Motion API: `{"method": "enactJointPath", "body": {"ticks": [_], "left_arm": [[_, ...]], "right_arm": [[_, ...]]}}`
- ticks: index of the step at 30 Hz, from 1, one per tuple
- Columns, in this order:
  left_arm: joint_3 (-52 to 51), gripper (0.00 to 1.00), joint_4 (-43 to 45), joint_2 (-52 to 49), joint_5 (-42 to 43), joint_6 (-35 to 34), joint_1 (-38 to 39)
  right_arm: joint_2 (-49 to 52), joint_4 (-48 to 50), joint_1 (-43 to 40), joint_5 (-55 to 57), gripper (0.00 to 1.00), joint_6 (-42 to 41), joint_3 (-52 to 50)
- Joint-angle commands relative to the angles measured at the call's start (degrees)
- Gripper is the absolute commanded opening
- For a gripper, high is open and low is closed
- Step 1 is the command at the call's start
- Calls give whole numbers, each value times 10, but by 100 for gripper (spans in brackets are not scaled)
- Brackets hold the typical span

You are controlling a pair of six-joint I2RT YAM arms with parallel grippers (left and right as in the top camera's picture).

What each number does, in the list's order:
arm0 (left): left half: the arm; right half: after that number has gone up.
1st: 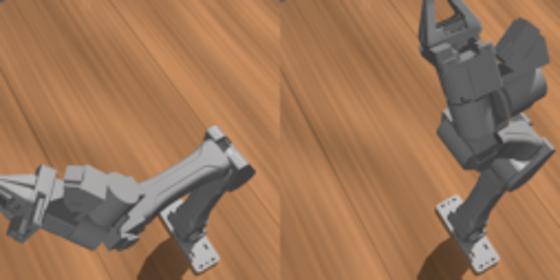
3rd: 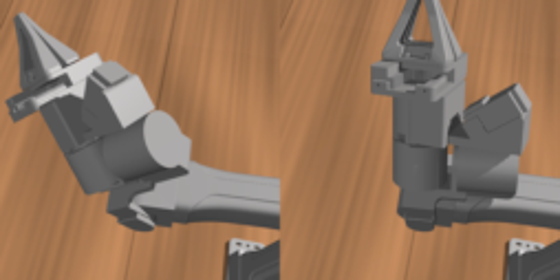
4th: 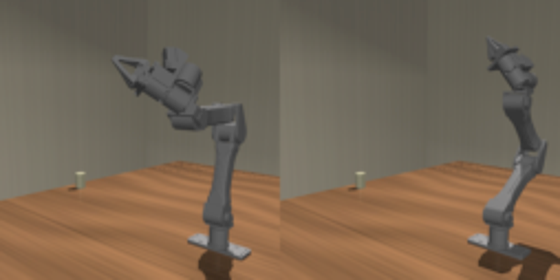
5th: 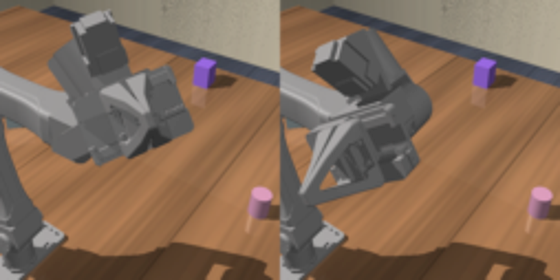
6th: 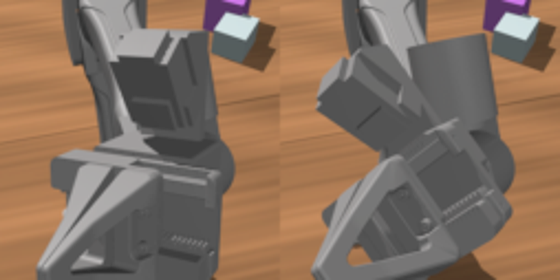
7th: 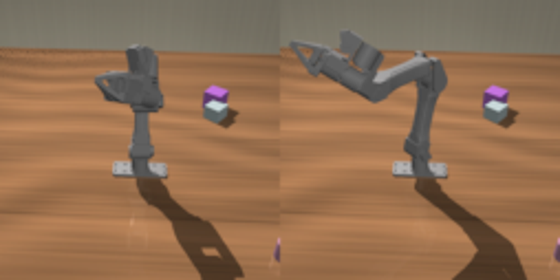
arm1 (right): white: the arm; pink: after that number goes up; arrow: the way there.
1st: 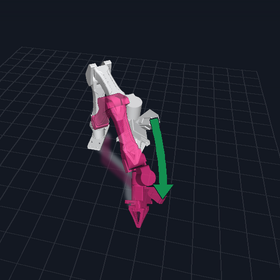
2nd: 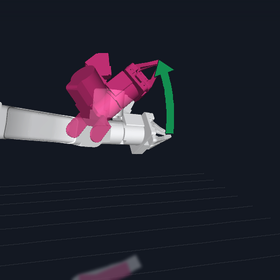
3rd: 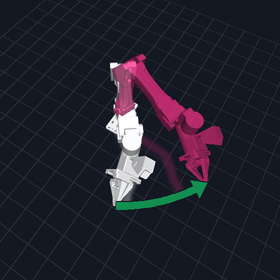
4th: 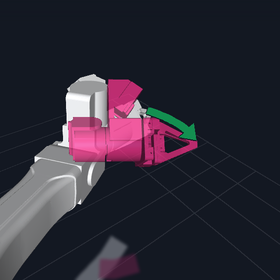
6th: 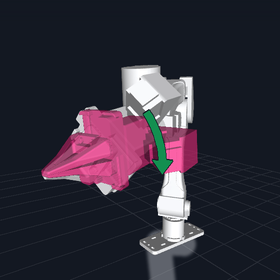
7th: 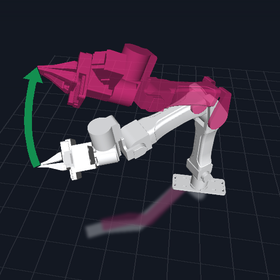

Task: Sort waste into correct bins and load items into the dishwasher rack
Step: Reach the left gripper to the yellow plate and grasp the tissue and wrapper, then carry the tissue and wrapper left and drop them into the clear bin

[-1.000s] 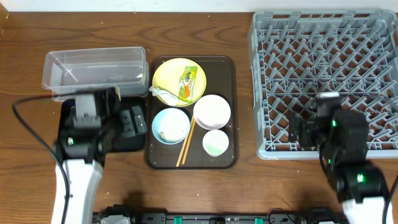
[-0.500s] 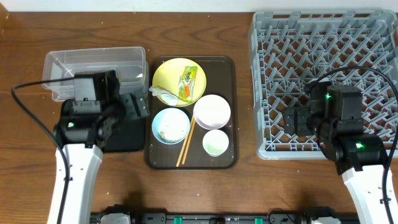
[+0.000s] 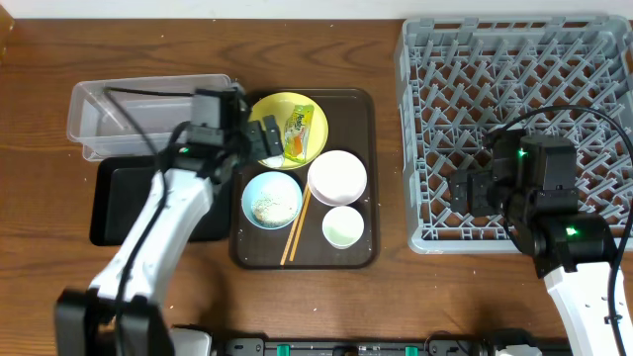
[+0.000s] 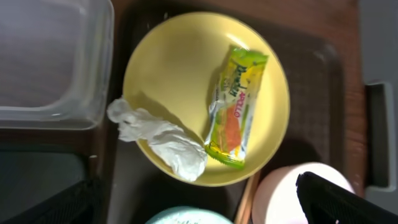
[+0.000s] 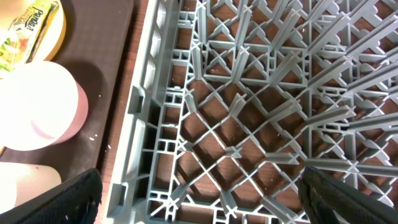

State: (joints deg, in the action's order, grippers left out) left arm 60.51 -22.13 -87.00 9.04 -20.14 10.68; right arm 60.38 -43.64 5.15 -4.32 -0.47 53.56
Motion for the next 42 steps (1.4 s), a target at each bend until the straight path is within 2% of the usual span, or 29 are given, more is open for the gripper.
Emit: {"method": "enactJointPath", "body": {"ticks": [1, 11, 20, 23, 24, 26, 36, 38, 42], "left_arm": [[11, 99, 21, -45, -22, -41, 11], [11, 95, 81, -133, -20, -57, 27], [11, 91, 85, -167, -22, -57, 28], [11, 83, 92, -171, -22, -57, 28], [11, 76, 95, -172, -22, -57, 28], [11, 69, 98, -174, -22, -57, 28], [11, 68, 98, -205, -22, -59, 28], [11, 62, 99, -204, -22, -59, 28], [11, 44, 101, -199, -22, -59, 28]], "right_arm": [[-1, 1, -4, -5, 99, -8, 12], [-1, 0, -4, -5, 99, -8, 12], [-1, 0, -4, -4, 99, -8, 12], [-1, -2, -4, -5, 99, -8, 12], [-1, -1, -4, -5, 99, -8, 12], [-1, -2, -4, -4, 99, -8, 12], [-1, -6, -4, -4, 99, -8, 12], [-1, -6, -4, -4, 99, -8, 12], [-1, -8, -4, -4, 99, -8, 12]]}}
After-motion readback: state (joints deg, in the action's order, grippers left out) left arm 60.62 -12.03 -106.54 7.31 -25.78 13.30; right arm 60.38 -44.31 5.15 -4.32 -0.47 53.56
